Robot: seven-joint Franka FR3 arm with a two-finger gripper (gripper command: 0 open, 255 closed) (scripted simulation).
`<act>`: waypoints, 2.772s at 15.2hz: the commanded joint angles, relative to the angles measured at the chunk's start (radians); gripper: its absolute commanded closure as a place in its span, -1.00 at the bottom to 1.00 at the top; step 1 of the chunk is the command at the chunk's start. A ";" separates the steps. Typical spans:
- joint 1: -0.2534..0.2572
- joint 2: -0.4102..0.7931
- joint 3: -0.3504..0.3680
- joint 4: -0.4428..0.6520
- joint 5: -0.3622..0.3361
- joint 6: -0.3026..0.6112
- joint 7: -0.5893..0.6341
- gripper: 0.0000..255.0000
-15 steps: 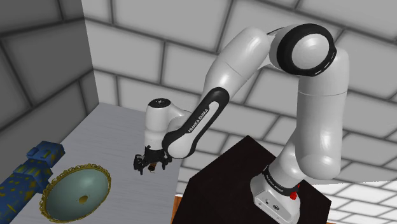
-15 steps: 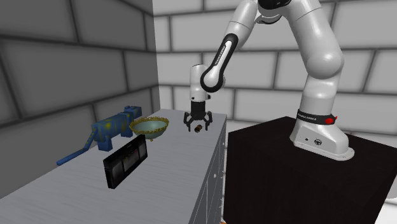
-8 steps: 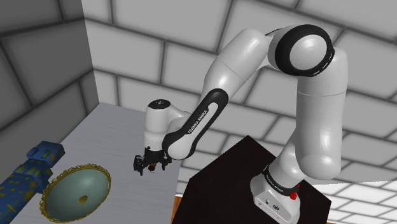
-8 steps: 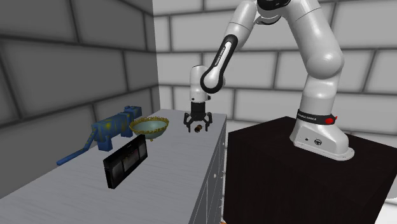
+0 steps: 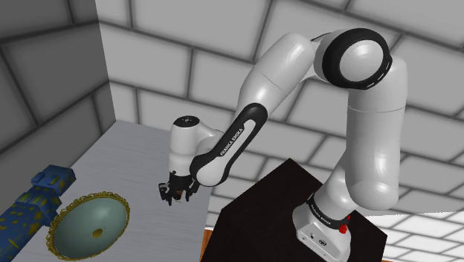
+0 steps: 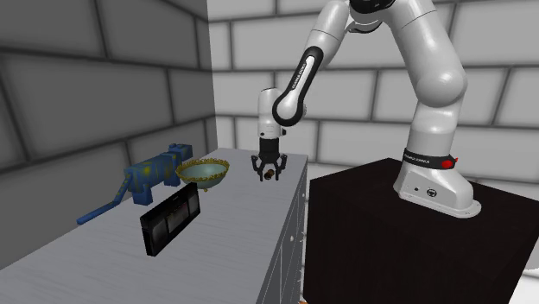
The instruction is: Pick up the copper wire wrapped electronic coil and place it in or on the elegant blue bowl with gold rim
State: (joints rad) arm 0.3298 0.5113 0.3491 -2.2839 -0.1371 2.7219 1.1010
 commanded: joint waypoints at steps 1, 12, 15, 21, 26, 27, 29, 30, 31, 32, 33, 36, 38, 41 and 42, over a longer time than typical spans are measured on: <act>0.000 0.006 -0.001 0.001 -0.001 0.006 -0.001 1.00; -0.050 -0.128 0.065 -0.023 0.066 -0.102 -0.036 1.00; -0.063 -0.168 0.083 -0.026 0.089 -0.136 -0.048 1.00; -0.086 -0.244 0.111 -0.027 0.136 -0.207 -0.074 1.00; -0.099 -0.306 0.129 -0.021 0.173 -0.269 -0.095 1.00; -0.102 -0.317 0.132 -0.019 0.180 -0.282 -0.099 1.00; -0.106 -0.341 0.136 -0.015 0.194 -0.308 -0.107 1.00; -0.107 -0.352 0.138 -0.012 0.201 -0.321 -0.110 1.00; -0.109 -0.363 0.140 -0.009 0.207 -0.334 -0.114 1.00; -0.111 -0.374 0.142 -0.006 0.213 -0.347 -0.117 1.00; -0.112 -0.385 0.143 -0.003 0.219 -0.360 -0.120 1.00; -0.099 -0.371 0.149 0.032 0.208 -0.380 -0.093 1.00; -0.069 -0.315 0.157 0.098 0.171 -0.392 -0.031 1.00; -0.014 -0.229 0.159 0.204 0.116 -0.417 0.054 1.00; 0.006 -0.199 0.157 0.243 0.099 -0.427 0.080 1.00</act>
State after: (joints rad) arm 0.3147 0.2857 0.5051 -2.0787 -0.0221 2.3069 1.1504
